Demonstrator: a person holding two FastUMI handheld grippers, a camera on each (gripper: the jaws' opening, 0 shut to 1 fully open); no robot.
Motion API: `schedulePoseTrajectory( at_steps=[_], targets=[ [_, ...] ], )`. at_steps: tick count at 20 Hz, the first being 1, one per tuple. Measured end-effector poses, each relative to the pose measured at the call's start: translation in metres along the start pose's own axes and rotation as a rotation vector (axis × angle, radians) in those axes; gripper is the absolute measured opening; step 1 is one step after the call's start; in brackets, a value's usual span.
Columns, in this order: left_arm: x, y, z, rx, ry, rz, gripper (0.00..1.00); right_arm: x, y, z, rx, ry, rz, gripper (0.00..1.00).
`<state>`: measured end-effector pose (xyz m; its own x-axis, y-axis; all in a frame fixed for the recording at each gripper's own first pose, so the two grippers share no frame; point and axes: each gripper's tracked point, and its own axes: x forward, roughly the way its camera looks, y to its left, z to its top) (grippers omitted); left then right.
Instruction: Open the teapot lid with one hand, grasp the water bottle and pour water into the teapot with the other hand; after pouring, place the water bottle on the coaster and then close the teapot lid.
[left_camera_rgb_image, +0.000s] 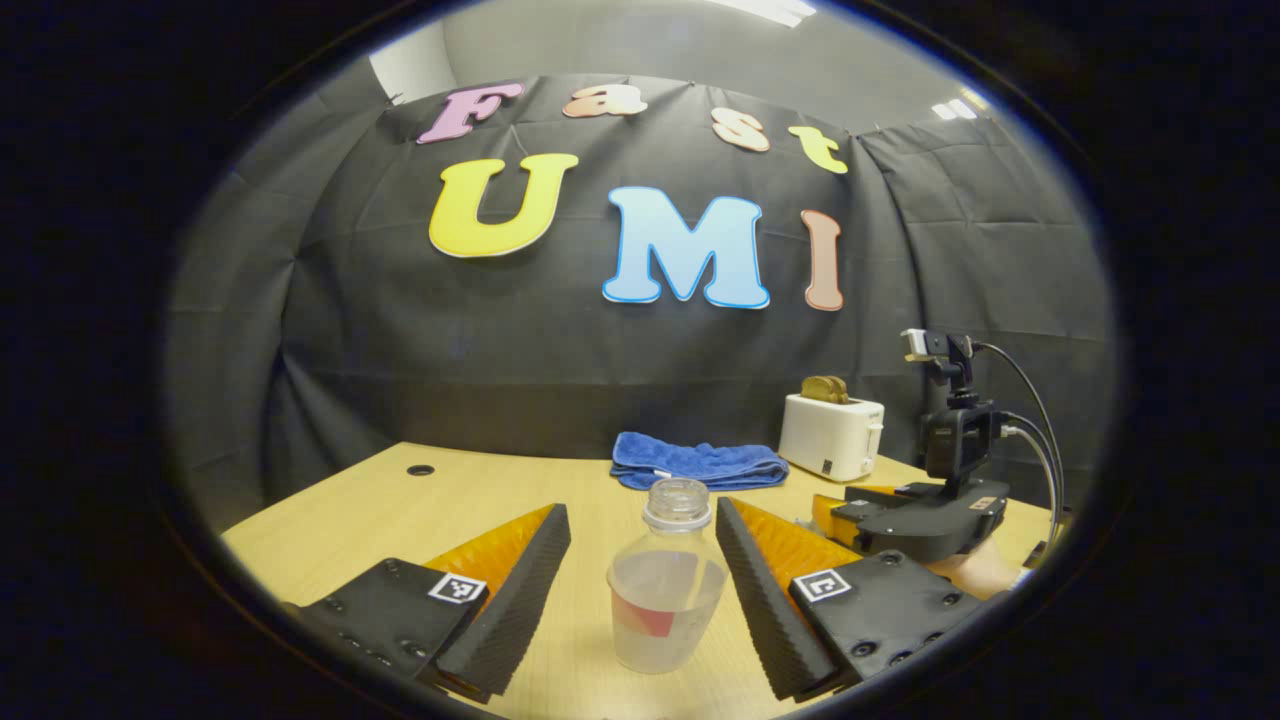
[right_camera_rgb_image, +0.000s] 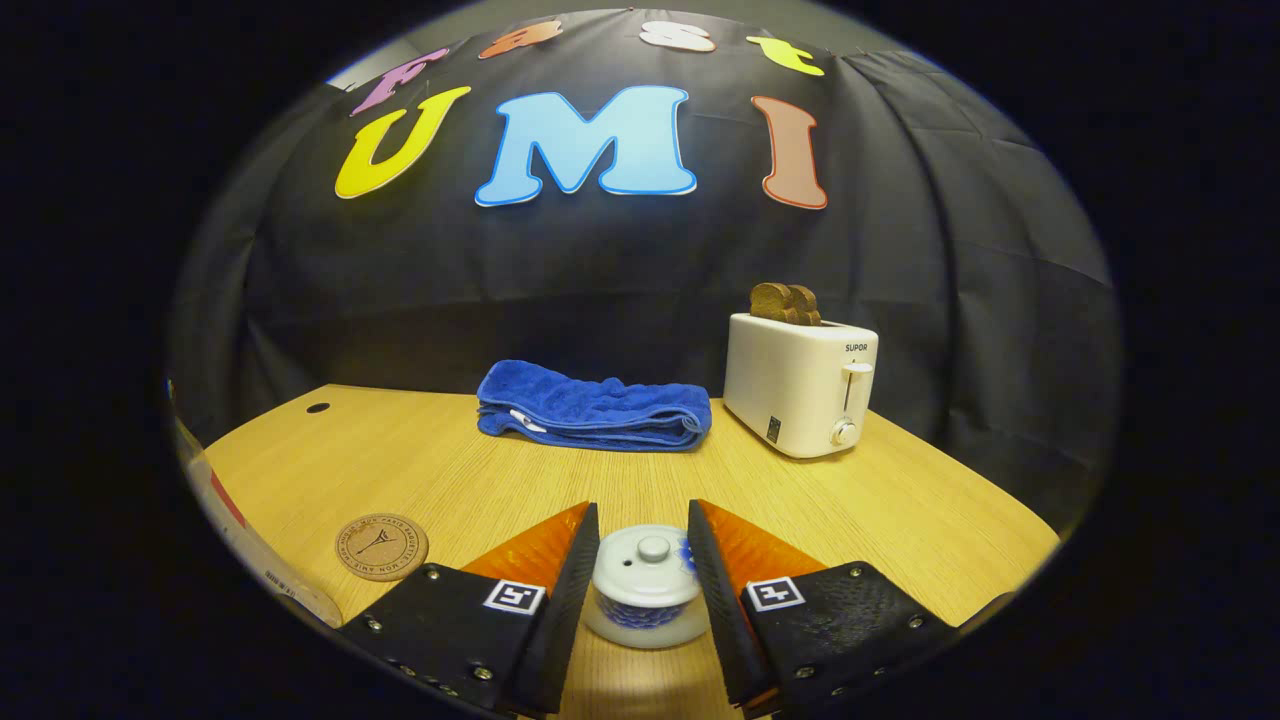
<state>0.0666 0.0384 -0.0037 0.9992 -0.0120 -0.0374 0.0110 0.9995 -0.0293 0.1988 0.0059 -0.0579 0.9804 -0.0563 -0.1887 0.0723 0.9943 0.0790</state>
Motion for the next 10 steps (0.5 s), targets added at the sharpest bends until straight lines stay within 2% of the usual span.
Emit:
schedulePoseTrajectory(
  at_steps=[1,2,6,10],
  targets=[
    [-0.0001,0.0017,0.0001,0.001,0.001,0.004,0.96,0.0006,0.0005,-0.0001,-0.008,-0.002,-0.004,0.57],
    [-0.0001,0.0030,-0.0003,0.000,0.001,0.006,0.96,-0.0001,0.0014,-0.0002,-0.023,-0.007,-0.008,0.47],
    [0.0006,0.0018,-0.0012,-0.003,0.002,0.001,0.95,-0.0009,0.0031,-0.0009,-0.066,-0.016,-0.011,0.47],
    [0.0007,0.0011,-0.0025,-0.010,0.004,0.001,0.95,-0.0001,0.0028,-0.0013,-0.045,-0.015,0.002,0.47]
  ],
)
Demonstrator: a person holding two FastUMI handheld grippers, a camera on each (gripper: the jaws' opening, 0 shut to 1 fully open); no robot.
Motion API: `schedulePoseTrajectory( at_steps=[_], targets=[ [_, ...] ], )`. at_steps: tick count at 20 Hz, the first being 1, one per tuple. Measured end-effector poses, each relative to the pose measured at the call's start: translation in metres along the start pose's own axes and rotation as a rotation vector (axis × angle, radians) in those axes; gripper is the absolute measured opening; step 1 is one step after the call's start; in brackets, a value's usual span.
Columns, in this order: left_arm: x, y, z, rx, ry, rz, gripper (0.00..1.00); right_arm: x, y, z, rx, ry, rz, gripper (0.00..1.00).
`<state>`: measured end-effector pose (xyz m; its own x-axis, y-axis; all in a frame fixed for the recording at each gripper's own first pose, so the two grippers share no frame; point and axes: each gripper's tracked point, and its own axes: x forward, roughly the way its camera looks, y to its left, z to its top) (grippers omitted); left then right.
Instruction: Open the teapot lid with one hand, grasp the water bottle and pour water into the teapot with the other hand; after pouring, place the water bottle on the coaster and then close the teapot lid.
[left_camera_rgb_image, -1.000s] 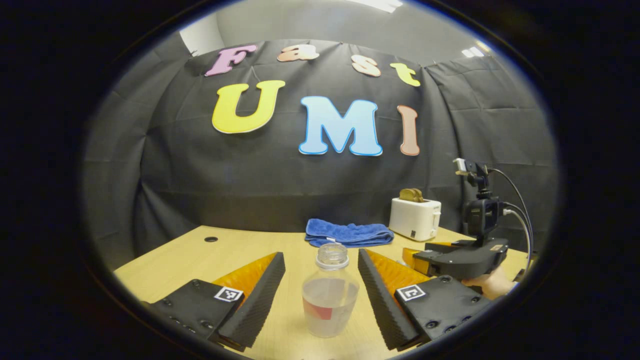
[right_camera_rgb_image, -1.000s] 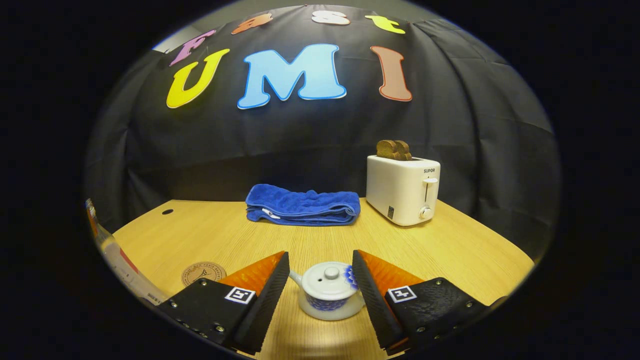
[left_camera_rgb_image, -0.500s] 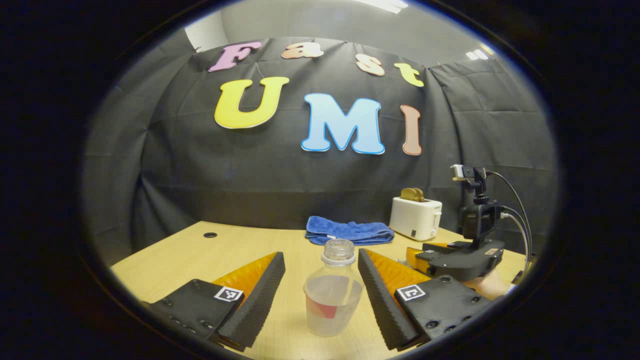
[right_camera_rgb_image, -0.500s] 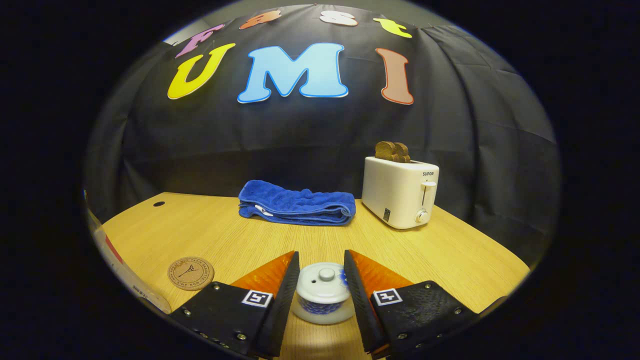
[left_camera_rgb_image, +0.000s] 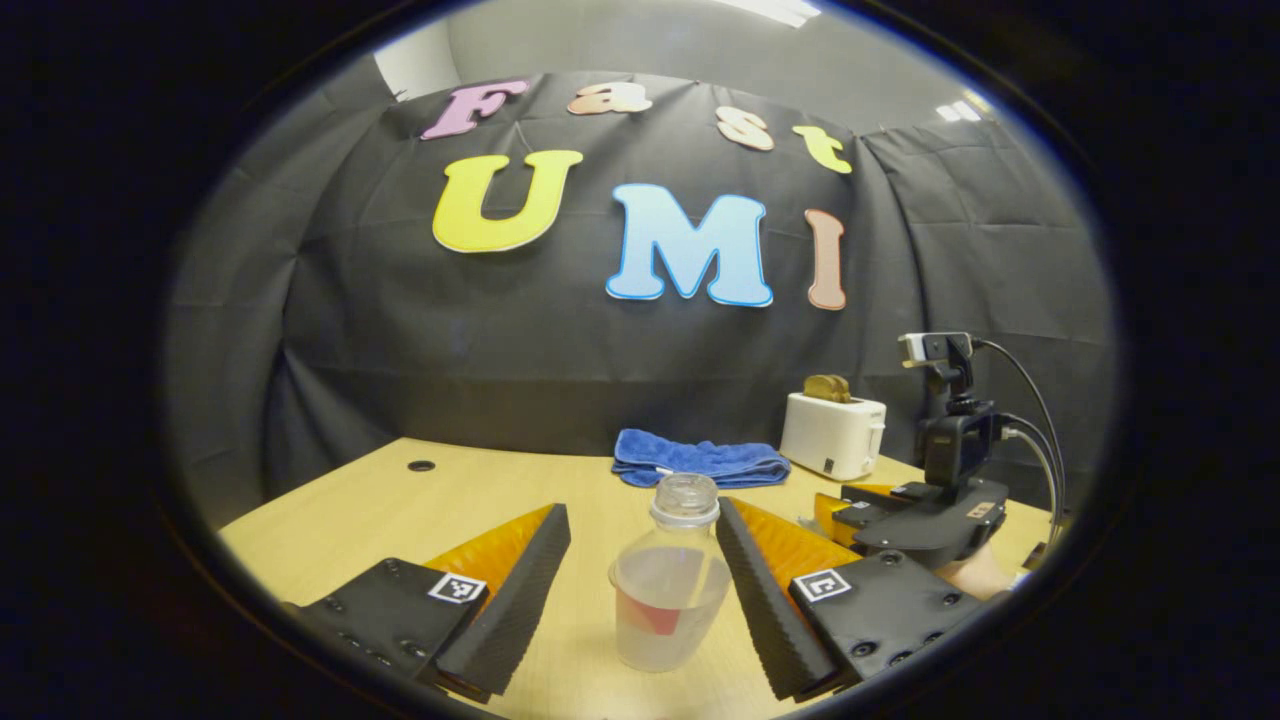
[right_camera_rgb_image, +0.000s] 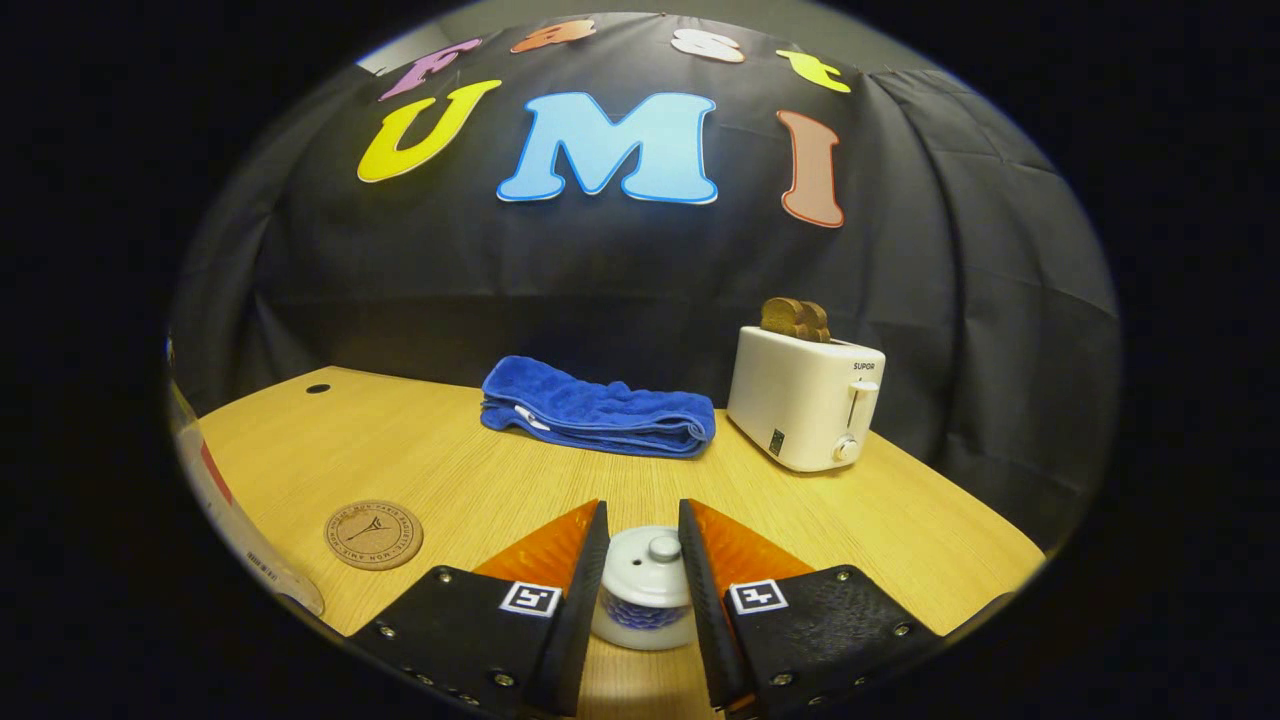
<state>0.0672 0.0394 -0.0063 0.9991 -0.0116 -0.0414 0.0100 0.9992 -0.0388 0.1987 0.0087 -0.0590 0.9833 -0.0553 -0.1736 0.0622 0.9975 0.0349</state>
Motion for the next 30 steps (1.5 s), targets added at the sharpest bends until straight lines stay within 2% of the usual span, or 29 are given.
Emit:
schedulePoseTrajectory(
  at_steps=[5,6,7,8,11,14,16,30],
  targets=[
    [-0.001,-0.002,0.002,0.004,0.001,-0.001,0.95,0.000,0.000,0.001,0.011,0.000,0.008,0.47],
    [-0.001,-0.003,0.003,0.005,0.001,-0.001,0.96,0.000,-0.013,0.006,0.010,-0.020,-0.056,0.47],
    [0.000,-0.003,0.002,0.006,0.001,-0.002,0.96,0.001,-0.010,-0.004,0.030,-0.002,-0.048,0.31],
    [0.000,-0.004,0.003,0.005,0.000,-0.004,0.96,0.000,-0.010,0.002,0.049,-0.005,-0.027,0.16],
    [-0.001,-0.007,0.002,0.006,0.001,-0.011,0.96,0.001,-0.010,0.002,0.098,0.003,0.016,0.17],
    [0.001,-0.009,-0.001,0.001,0.010,-0.016,0.96,-0.002,-0.009,-0.001,0.084,-0.020,0.029,0.17],
    [0.000,-0.011,-0.002,0.001,0.016,-0.017,0.95,0.001,-0.011,0.002,0.078,-0.029,0.031,0.05],
    [-0.008,-0.013,-0.030,0.012,0.075,-0.012,0.95,-0.010,-0.015,0.034,0.131,-0.110,0.069,0.05]
  ],
)
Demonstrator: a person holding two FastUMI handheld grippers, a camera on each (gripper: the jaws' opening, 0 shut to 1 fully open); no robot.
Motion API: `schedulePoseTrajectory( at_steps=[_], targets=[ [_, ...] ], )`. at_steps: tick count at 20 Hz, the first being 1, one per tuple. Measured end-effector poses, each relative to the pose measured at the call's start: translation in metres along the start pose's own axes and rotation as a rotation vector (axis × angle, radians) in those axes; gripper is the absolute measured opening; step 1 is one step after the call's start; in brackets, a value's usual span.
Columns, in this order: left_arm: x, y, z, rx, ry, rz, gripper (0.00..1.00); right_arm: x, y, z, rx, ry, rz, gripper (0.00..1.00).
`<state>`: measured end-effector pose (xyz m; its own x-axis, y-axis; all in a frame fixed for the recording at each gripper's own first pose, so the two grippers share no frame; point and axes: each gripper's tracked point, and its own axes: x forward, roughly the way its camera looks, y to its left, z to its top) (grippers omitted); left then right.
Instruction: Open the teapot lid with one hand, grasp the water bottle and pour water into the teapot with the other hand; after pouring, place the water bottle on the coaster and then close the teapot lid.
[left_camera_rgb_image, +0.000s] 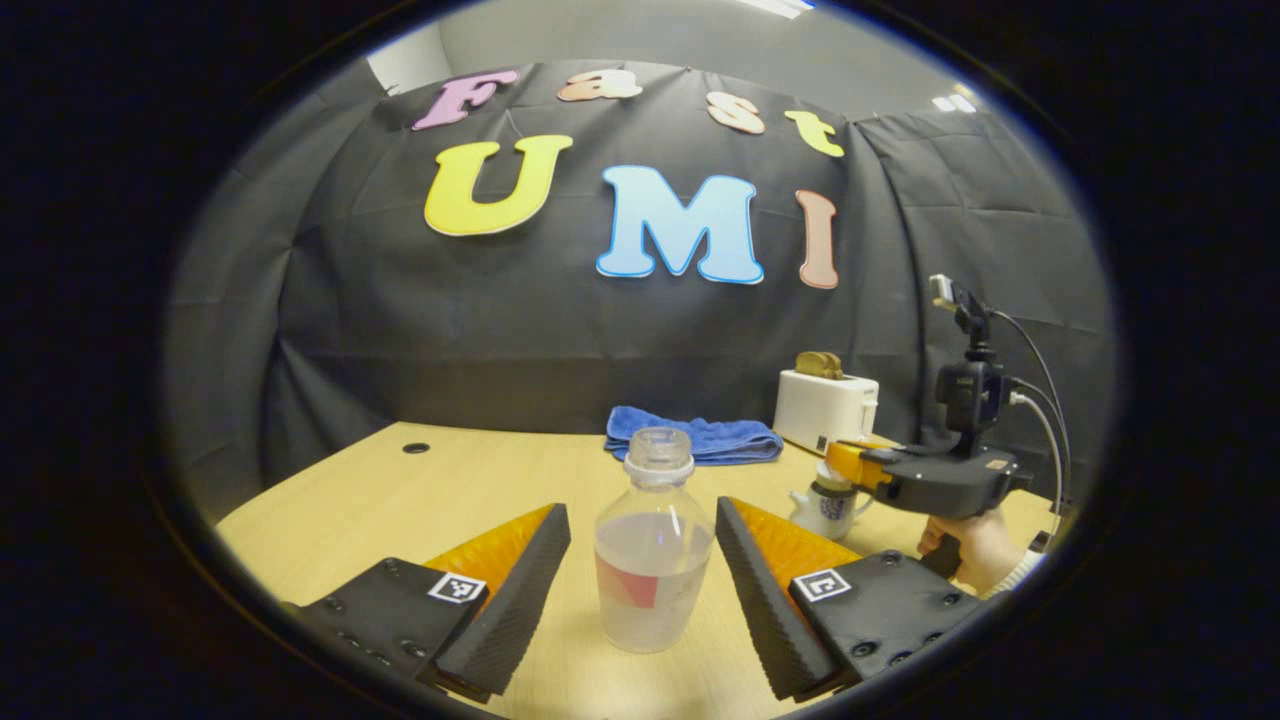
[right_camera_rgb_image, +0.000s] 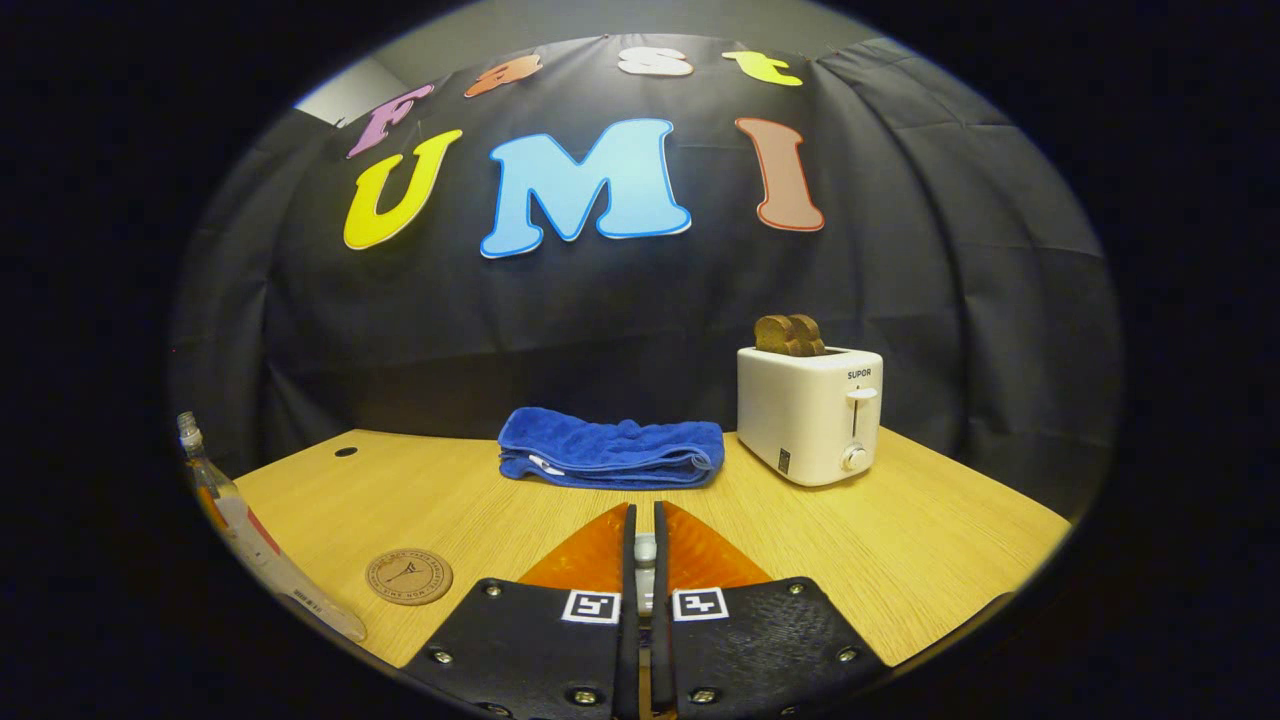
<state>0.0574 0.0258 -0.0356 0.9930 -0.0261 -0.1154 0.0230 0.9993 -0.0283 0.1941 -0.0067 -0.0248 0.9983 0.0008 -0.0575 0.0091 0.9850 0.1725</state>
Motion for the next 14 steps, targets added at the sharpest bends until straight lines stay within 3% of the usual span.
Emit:
schedulePoseTrajectory(
  at_steps=[9,13,14],
  targets=[
    [0.013,-0.008,-0.036,-0.040,0.066,-0.023,0.95,-0.015,-0.020,0.030,-0.034,-0.065,-0.032,0.05],
    [0.021,-0.006,-0.048,-0.020,0.087,-0.005,0.85,-0.017,-0.031,0.033,-0.031,-0.071,-0.042,0.05],
    [0.021,-0.006,-0.054,-0.019,0.097,-0.001,0.88,-0.017,-0.033,0.033,-0.028,-0.071,-0.043,0.05]
  ],
)
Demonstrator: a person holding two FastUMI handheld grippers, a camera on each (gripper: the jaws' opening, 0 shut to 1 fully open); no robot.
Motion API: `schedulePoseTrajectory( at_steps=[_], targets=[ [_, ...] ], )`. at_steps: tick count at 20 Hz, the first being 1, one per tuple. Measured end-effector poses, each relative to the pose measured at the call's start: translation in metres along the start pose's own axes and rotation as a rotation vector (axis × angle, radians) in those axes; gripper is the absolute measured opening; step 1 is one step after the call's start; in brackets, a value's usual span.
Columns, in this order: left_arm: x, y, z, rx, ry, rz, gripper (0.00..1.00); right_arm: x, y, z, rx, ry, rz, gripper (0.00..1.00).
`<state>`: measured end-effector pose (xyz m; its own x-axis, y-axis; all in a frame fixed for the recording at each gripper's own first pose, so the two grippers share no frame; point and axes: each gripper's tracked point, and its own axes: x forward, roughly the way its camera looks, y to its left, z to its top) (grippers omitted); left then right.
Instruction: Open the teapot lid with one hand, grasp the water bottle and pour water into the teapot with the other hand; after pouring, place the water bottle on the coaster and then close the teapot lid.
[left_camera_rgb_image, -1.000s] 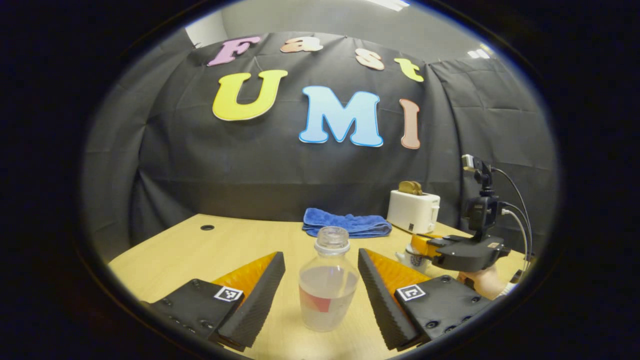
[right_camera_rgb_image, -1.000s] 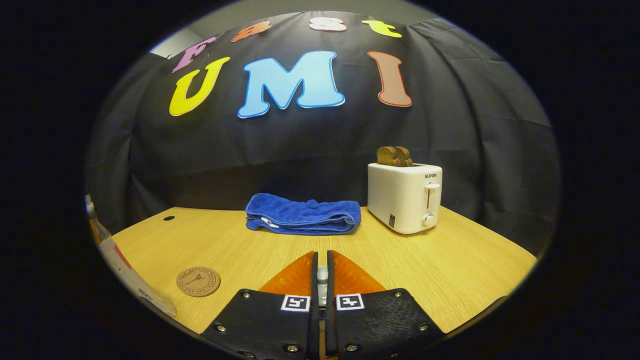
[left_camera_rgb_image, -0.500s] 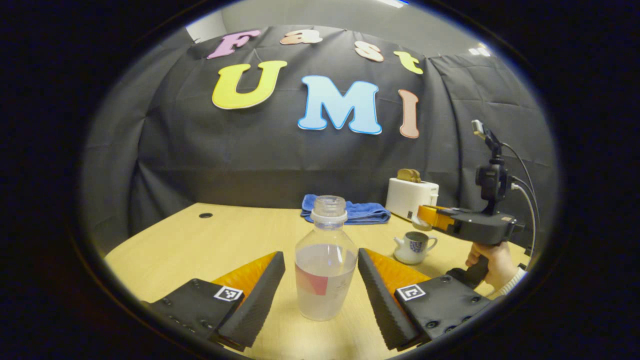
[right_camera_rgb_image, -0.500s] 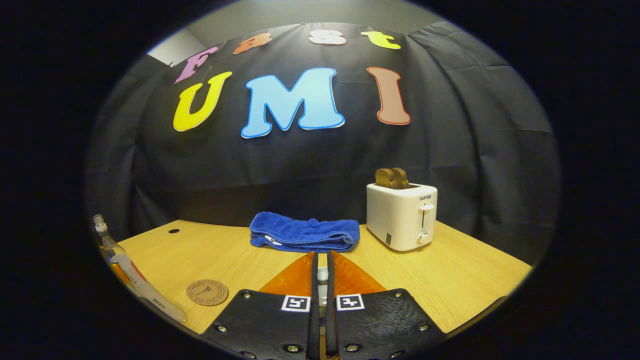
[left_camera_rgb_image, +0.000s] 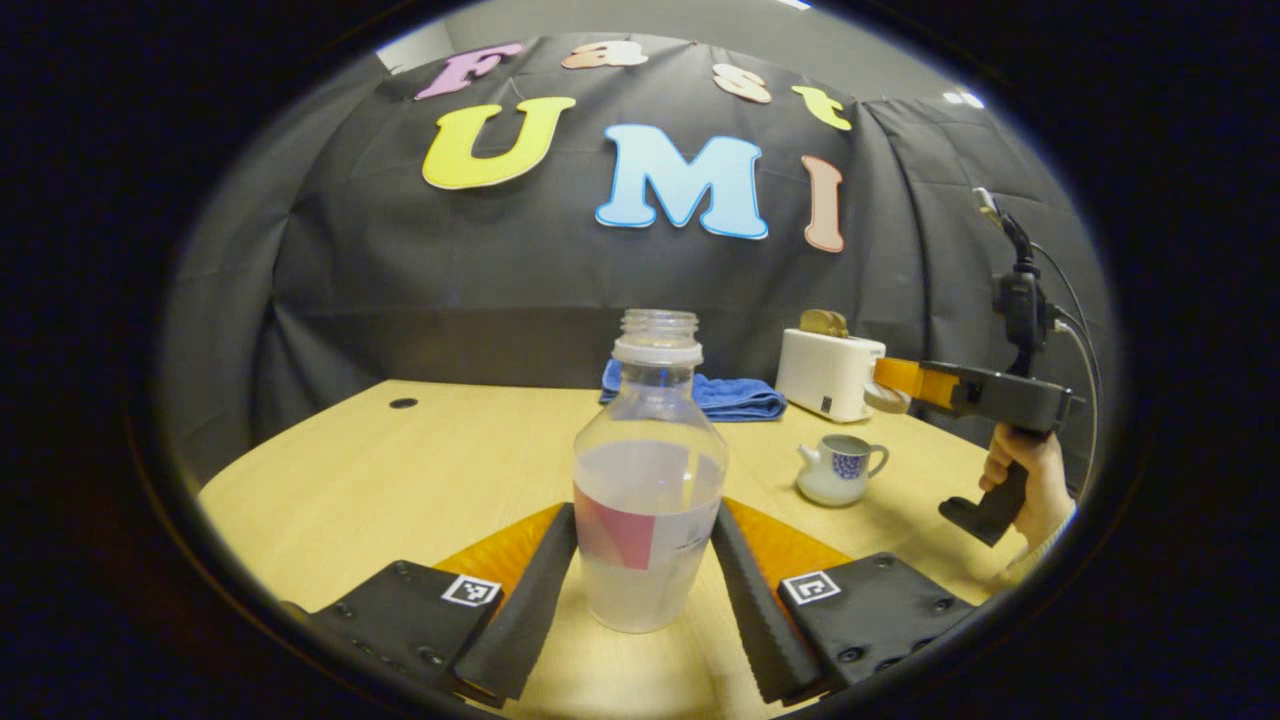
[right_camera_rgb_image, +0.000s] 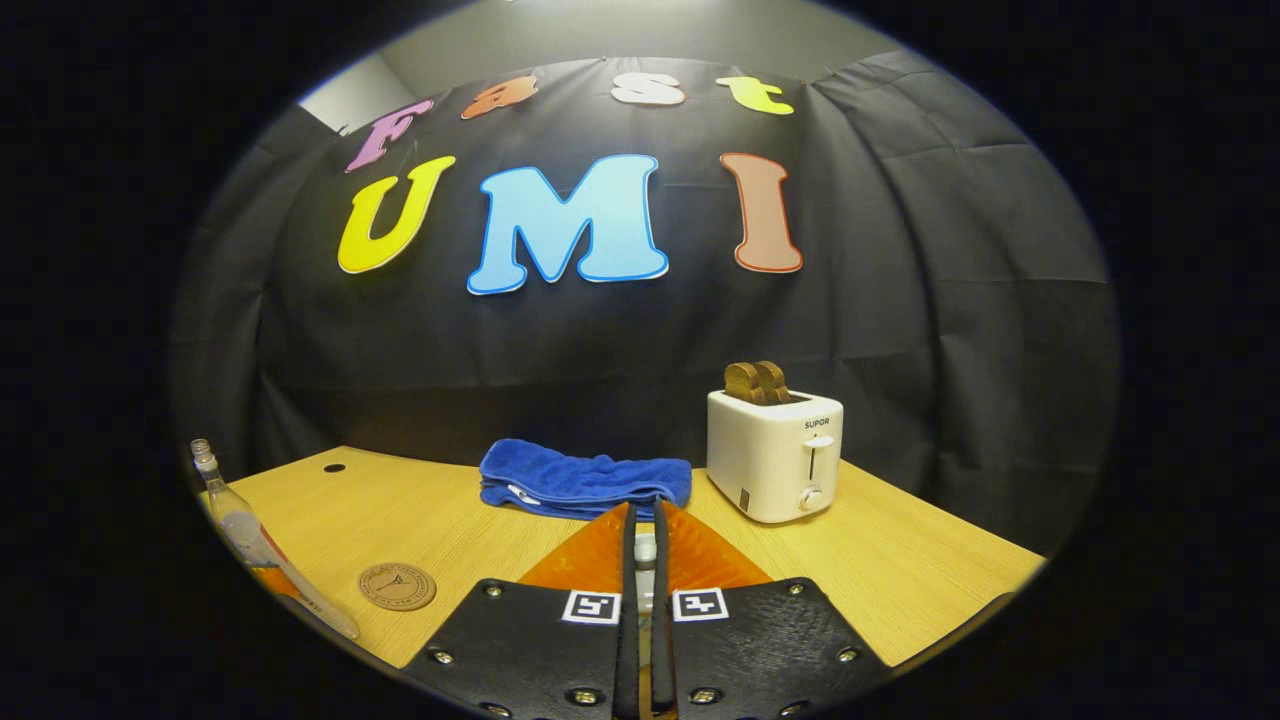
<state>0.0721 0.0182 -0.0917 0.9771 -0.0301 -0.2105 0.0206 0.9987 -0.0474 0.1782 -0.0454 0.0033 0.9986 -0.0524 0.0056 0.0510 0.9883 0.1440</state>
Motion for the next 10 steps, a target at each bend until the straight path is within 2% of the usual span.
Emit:
schedulePoseTrajectory(
  at_steps=[4,10],
  targets=[
    [0.004,0.001,-0.006,0.031,0.013,0.019,0.87,-0.001,-0.008,0.000,-0.001,-0.001,-0.002,0.05],
    [0.011,-0.007,-0.002,0.195,0.028,0.017,0.82,-0.002,-0.017,-0.003,0.010,0.004,0.003,0.05]
  ],
)
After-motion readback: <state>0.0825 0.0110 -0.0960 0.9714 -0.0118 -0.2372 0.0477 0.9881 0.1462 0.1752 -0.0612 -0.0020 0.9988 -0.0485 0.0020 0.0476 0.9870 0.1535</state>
